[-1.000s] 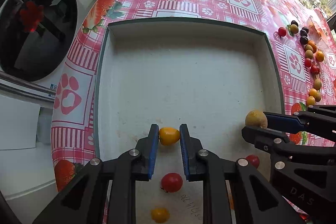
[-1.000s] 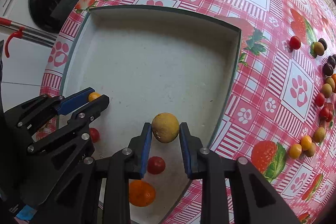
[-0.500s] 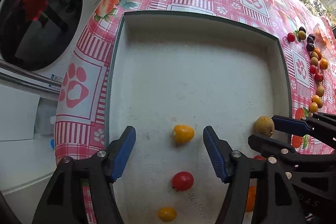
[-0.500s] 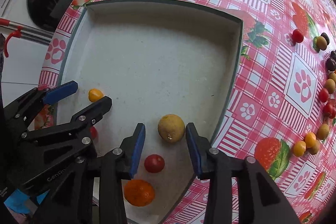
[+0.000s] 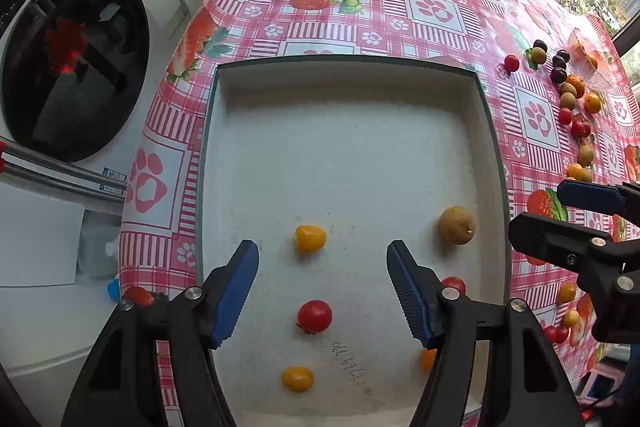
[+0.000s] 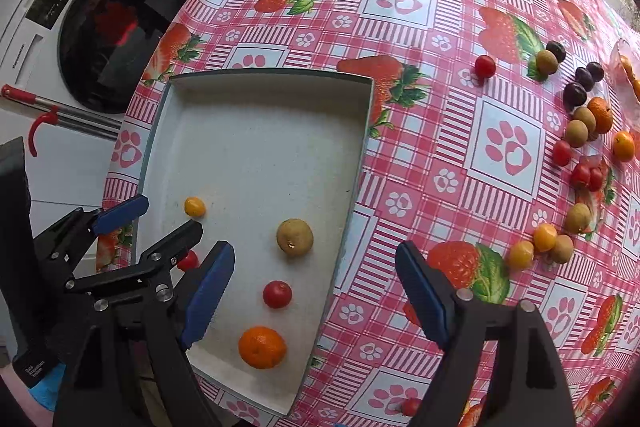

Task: Organize fruits
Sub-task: 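Move both tools back from the tray toward the fruit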

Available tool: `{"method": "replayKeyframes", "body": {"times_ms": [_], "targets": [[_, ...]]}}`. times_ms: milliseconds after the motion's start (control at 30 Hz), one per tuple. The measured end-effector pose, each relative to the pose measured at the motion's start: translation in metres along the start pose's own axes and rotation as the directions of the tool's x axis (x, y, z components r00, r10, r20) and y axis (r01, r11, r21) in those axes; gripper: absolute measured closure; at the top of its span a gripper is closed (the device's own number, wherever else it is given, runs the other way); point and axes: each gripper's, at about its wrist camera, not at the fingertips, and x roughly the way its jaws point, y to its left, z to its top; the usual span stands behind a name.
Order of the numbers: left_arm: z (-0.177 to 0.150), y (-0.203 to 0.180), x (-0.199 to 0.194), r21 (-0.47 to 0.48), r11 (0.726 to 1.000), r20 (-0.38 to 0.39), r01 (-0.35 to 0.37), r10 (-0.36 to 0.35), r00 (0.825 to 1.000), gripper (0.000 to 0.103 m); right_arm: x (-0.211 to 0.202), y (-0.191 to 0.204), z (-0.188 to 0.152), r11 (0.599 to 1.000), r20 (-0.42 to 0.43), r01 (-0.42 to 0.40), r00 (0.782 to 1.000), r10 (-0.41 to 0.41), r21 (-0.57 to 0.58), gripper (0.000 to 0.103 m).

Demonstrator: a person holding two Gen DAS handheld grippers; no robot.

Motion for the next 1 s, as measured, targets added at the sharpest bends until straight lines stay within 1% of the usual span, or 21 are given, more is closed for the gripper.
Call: {"method": "replayKeyframes", "body": {"times_ms": [200, 367, 533, 733, 833, 1000], "targets": [[-0.006, -0.044, -0.008, 0.108, 0.994, 0.000, 0.027, -0.027, 1.000, 0.035, -0.006, -0.053, -0.027, 0.993, -0.021, 0.054, 0.998, -0.053, 0.100, 0.018], [-0.010, -0.079, -0.011, 0.173, 0.983, -0.016, 0.057, -0.055, 0.998, 0.035, -0.011, -0.095, -0.068, 0.979, -0.056, 0.094, 0.995, -0.085, 0.181, 0.018], [-0.015, -0.107, -0.013, 0.227, 0.971, -0.034, 0.078, -0.073, 0.997, 0.035, -0.013, -0.127, -0.104, 0.962, -0.090, 0.130, 0.990, -0.111, 0.240, 0.018], [-0.014, -0.136, -0.011, 0.277, 0.956, -0.051, 0.098, -0.087, 0.995, 0.035, -0.014, -0.143, -0.142, 0.954, -0.115, 0.157, 0.985, -0.131, 0.256, 0.018], [-0.010, -0.148, -0.008, 0.294, 0.950, -0.063, 0.106, -0.091, 0.994, 0.035, -0.013, -0.143, -0.158, 0.962, -0.119, 0.152, 0.985, -0.128, 0.226, 0.018], [-0.005, -0.168, -0.002, 0.321, 0.940, -0.071, 0.111, -0.092, 0.993, 0.035, -0.007, -0.132, -0.173, 0.977, -0.121, 0.126, 0.987, -0.106, 0.174, 0.018]]}}
